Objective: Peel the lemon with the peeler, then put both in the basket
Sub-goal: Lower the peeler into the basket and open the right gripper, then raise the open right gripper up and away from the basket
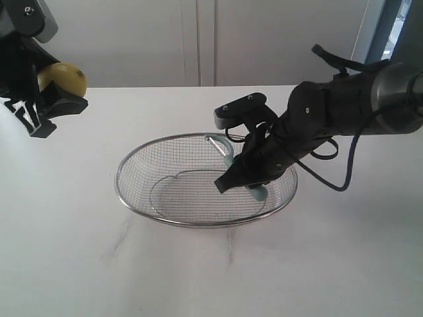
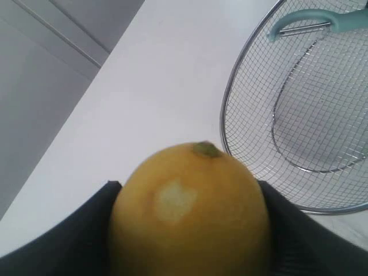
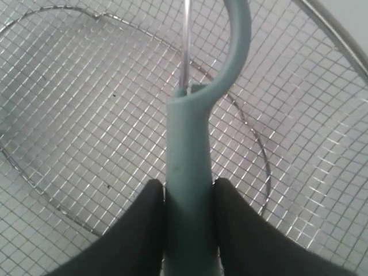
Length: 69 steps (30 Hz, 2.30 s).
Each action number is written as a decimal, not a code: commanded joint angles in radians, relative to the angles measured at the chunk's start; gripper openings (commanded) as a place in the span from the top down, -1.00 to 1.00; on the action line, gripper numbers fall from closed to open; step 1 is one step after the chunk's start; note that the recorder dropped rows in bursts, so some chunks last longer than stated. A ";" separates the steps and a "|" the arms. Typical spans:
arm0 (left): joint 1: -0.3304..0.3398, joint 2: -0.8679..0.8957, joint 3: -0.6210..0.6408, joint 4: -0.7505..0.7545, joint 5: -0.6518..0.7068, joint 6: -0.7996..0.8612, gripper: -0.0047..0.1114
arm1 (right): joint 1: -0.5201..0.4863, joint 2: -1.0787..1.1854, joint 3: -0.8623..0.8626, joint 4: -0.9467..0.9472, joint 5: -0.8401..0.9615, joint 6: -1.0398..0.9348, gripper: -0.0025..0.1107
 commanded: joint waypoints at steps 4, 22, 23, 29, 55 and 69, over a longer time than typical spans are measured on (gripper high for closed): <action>0.003 -0.007 0.003 -0.026 0.007 -0.008 0.92 | 0.000 0.016 -0.004 -0.004 -0.011 -0.004 0.96; 0.003 -0.007 0.003 -0.026 0.009 -0.010 0.92 | 0.000 0.105 -0.004 -0.004 -0.089 0.008 0.96; 0.003 -0.007 0.003 -0.026 0.006 -0.010 0.92 | 0.000 0.108 -0.004 -0.004 -0.089 0.008 0.96; 0.003 -0.007 0.003 -0.026 0.005 -0.010 0.92 | 0.000 0.110 -0.004 -0.004 -0.089 0.021 0.96; 0.003 -0.007 0.003 -0.117 -0.002 -0.001 0.92 | 0.000 -0.068 -0.006 -0.004 -0.115 0.070 0.12; -0.041 0.091 0.003 -0.556 0.017 0.117 0.92 | 0.000 -0.500 -0.006 -0.124 0.237 0.066 0.13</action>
